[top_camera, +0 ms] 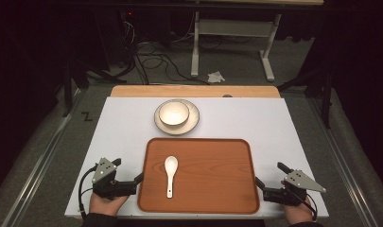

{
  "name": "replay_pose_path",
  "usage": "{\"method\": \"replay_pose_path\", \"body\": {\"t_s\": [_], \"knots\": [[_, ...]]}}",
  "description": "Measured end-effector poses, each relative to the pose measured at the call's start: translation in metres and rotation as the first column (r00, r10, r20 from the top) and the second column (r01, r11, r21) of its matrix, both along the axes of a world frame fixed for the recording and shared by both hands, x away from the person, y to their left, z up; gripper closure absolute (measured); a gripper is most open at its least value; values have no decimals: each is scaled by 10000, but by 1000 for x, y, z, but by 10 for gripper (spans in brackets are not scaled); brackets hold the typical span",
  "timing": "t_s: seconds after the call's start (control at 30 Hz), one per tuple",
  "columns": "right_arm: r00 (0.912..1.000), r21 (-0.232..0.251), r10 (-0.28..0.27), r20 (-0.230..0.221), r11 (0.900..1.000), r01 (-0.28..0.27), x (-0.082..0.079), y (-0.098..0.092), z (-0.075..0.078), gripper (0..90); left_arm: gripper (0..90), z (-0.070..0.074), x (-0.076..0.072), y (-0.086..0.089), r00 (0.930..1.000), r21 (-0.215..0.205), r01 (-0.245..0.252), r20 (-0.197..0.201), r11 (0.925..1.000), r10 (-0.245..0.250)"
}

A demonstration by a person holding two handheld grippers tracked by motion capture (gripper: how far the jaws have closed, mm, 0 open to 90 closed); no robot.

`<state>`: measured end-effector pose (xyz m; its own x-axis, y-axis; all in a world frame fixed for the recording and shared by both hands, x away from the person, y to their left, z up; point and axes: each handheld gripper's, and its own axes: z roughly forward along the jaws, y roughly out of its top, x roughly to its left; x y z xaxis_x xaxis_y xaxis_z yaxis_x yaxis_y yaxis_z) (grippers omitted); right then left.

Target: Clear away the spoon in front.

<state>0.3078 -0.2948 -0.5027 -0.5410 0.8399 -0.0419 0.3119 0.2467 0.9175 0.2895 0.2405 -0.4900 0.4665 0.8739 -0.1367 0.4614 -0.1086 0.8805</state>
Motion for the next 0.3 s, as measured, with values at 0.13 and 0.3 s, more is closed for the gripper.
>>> {"method": "replay_pose_path", "body": {"t_s": [0.13, 0.3], "knots": [[10000, 19, 3, 15, 10000, -3, 0, -1, 0, 16, 5, 0, 0, 1, 10000, -110, -34, -37, 9999, 33], [10000, 11, -8, 25, 10000, 8, 0, -1, 0, 16, 6, 0, 1, 3, 9997, -38, -235, -44, 9997, 235]]}}
